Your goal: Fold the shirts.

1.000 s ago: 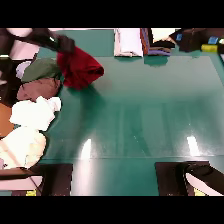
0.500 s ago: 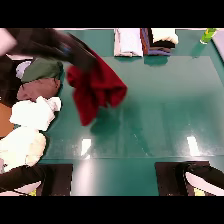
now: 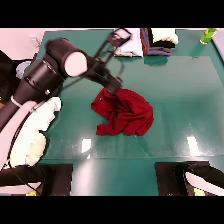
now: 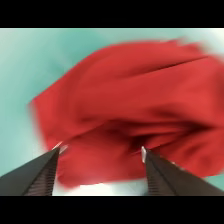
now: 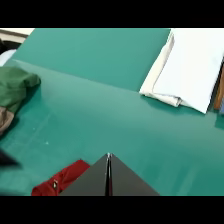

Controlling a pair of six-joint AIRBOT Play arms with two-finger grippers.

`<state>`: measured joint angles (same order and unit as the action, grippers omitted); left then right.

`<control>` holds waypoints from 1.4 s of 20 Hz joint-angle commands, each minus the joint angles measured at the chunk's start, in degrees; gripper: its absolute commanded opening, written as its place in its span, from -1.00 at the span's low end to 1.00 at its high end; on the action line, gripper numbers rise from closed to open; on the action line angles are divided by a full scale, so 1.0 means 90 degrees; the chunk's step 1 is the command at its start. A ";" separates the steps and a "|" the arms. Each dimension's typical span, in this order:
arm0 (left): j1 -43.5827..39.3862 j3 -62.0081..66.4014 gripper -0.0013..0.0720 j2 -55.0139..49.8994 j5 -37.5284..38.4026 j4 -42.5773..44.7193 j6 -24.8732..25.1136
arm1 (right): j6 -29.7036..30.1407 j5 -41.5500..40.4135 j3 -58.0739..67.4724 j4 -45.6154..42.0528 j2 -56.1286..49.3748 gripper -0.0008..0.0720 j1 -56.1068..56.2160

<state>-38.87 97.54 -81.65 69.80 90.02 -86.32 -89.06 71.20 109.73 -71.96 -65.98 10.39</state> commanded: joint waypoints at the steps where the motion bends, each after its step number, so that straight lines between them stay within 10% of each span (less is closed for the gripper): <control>1: 0.1243 -0.0629 0.68 -0.0046 0.0396 -0.0024 -0.0316 | -0.0010 0.0231 0.0010 0.0000 -0.0005 -0.92 0.0000; 6: 0.1673 -0.2625 0.68 -0.0216 -0.1134 -0.0806 -0.0306 | -0.0012 -0.0092 -0.0835 0.0005 0.0289 -0.92 0.0000; 17: 0.1583 -0.2659 0.68 -0.1171 -0.1562 -0.1749 -0.0138 | -0.0245 -0.0918 -0.3043 0.0029 0.1025 -0.92 0.0000; 21: 0.1586 -0.2659 -0.89 -0.1168 -0.1632 -0.1785 0.0034 | -0.0267 -0.0758 -0.3152 0.0029 0.0896 -0.92 0.0000; 28: 0.2076 -0.2059 -0.90 -0.0719 -0.0959 -0.0695 0.0053 | -0.0714 0.1197 -0.4347 -0.1341 0.0733 -0.91 0.0000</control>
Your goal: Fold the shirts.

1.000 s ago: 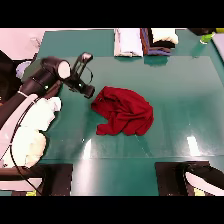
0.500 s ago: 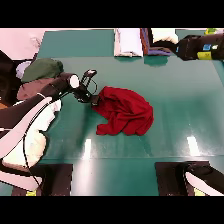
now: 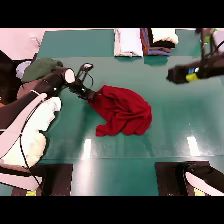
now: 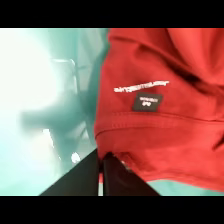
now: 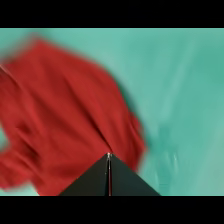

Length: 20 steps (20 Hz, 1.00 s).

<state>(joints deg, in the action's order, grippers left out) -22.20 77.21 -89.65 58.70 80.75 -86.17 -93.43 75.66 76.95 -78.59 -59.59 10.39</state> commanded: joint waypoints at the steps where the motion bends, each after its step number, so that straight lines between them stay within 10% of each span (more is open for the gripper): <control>1: 0.0311 0.0199 -0.90 0.0189 0.0359 0.0335 0.0109 | -0.0374 0.0568 -0.1263 -0.0593 0.0107 -0.59 -0.0029; 2: 0.0362 0.0199 -0.90 0.0187 0.0461 0.0338 0.0121 | -0.0627 0.0435 -0.1819 -0.0406 0.0126 0.18 -0.0109; 3: 0.0401 0.0187 -0.90 0.0187 0.0512 0.0335 0.0126 | -0.0763 0.0282 -0.2307 -0.0087 0.0097 0.36 -0.0209; 9: 0.0401 0.0187 -0.90 0.0187 0.0491 0.0313 0.0126 | -0.0930 -0.1576 -0.3483 0.1280 -0.0780 0.22 0.0369; 20: 0.0401 0.0187 -0.90 0.0187 0.0532 0.0316 0.0129 | -0.1069 -0.1783 -0.2637 0.1212 -0.2198 0.21 0.1161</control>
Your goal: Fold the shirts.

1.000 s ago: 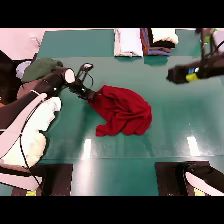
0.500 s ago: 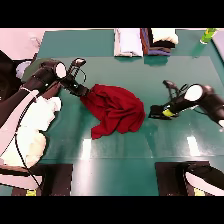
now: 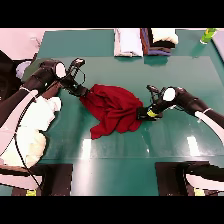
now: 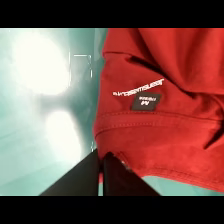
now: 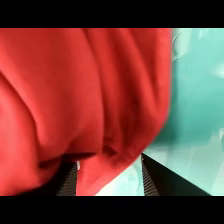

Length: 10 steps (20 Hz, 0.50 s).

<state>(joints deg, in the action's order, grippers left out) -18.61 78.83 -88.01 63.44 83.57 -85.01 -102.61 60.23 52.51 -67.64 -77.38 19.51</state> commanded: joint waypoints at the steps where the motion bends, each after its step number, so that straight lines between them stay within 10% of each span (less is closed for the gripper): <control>1: 0.0002 0.0007 -0.90 0.0007 0.0010 0.0002 -0.0002 | -0.0049 -0.0083 0.0078 -0.0005 -0.0257 0.20 0.0165; 2: 0.0002 0.0007 -0.90 0.0007 0.0027 0.0002 -0.0002 | -0.0049 -0.0100 0.0080 0.0010 -0.0282 0.17 0.0194; 4: 0.0002 0.0007 -0.90 0.0007 0.0061 0.0002 -0.0002 | -0.0046 -0.0148 0.0080 -0.0204 -0.0274 -0.78 0.0316; 10: 0.0002 0.0245 -0.90 0.0816 -0.0425 0.0767 -0.0070 | -0.0121 0.0410 0.0469 -0.1260 0.0743 -0.92 -0.0143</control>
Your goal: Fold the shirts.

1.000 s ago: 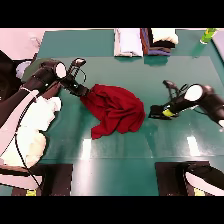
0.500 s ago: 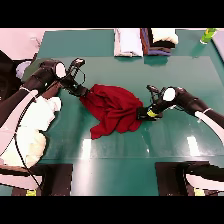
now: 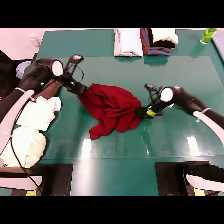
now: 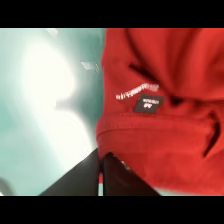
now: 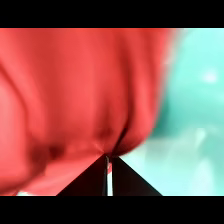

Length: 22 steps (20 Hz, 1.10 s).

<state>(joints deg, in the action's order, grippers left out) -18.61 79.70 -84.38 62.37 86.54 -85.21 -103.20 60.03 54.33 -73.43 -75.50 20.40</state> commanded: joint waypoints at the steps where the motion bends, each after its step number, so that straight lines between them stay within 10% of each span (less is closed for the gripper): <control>1: 0.0002 0.0335 -0.90 0.0699 -0.0374 0.0534 -0.0046 | -0.0056 0.0699 0.0549 -0.0945 0.0850 -0.92 -0.0413; 12: 0.0002 0.2353 -0.90 0.3706 -0.1037 0.0510 0.0024 | 0.0668 0.1751 0.5156 -0.1695 0.3211 -0.92 -0.1243; 22: 0.0002 0.3138 -0.91 0.4928 -0.0896 0.0265 0.0024 | 0.1081 0.2018 0.8029 -0.2033 0.2067 -0.92 -0.1246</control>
<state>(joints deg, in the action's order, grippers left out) -18.61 106.98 -41.17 52.75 89.78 -85.03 -94.30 77.54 121.32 -89.76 -53.34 9.23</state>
